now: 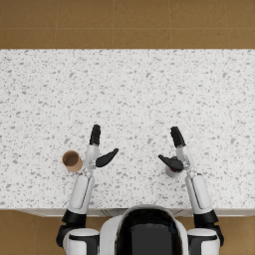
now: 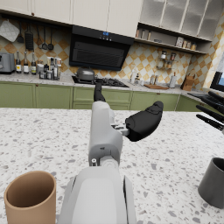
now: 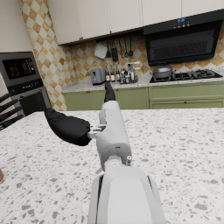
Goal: Pick up two cups and pour the berry on the right into the cup on the left
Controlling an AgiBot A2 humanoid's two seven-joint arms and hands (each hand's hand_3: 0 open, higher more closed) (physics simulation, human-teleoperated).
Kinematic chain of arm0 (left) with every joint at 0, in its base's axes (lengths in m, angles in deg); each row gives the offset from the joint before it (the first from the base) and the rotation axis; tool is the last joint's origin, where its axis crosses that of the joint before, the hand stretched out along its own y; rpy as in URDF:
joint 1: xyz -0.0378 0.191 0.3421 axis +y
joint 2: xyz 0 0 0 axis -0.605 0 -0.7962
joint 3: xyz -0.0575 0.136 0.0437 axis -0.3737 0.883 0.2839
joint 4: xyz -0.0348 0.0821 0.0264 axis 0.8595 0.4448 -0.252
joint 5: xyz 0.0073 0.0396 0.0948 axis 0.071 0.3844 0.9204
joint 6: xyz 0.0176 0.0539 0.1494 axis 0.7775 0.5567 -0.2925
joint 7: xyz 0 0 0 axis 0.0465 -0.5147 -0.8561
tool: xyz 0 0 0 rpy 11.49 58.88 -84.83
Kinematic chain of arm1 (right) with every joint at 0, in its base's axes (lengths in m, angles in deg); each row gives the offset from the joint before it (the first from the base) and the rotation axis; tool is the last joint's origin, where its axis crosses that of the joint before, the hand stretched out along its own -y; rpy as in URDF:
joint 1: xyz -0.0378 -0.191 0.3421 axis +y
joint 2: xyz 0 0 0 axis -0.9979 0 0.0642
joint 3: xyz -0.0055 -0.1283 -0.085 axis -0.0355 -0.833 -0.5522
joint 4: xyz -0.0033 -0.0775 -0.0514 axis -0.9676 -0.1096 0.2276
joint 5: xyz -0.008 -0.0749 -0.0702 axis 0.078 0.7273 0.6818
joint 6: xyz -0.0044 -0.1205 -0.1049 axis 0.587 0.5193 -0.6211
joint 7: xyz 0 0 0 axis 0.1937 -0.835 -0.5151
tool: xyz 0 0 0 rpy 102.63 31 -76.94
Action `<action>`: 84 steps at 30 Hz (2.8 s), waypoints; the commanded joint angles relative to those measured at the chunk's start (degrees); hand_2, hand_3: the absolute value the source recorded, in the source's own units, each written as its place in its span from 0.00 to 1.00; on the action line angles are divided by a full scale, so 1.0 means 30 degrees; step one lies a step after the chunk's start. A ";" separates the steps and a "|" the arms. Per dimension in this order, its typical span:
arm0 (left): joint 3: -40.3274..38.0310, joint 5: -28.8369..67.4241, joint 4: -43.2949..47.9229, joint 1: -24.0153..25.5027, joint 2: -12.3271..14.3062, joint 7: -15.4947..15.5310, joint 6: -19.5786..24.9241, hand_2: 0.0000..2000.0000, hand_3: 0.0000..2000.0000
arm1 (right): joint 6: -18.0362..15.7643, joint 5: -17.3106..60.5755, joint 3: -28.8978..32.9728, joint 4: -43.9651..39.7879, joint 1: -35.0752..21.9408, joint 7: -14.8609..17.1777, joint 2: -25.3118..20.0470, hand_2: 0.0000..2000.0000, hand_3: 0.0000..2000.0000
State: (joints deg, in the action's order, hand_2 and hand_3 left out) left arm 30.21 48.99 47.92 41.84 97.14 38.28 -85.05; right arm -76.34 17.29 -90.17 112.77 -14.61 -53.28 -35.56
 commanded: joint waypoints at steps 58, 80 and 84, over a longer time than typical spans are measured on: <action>-0.9234 0.7755 -0.2037 0.7860 0.2453 0.1922 0.1926 0.00 0.00 | 0.1015 0.5055 0.2246 -0.2734 0.7361 -0.2692 0.0916 0.00 0.00; -0.8651 0.7755 -0.5821 0.5362 0.2484 0.1922 0.1916 0.00 0.00 | 0.2731 0.5129 -0.0343 -0.4164 0.5613 -0.2089 0.0315 0.00 0.00; -0.8486 0.7754 -0.6628 0.4920 0.2505 0.1923 0.1911 0.00 0.00 | 0.2609 0.5134 -0.0671 -0.6060 0.4340 -0.2061 -0.0304 0.00 0.00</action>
State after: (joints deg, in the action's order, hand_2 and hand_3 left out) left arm 4.68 72.26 28.84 57.57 104.90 44.05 -79.34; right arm -68.56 32.70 -90.92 97.88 -0.35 -59.52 -35.81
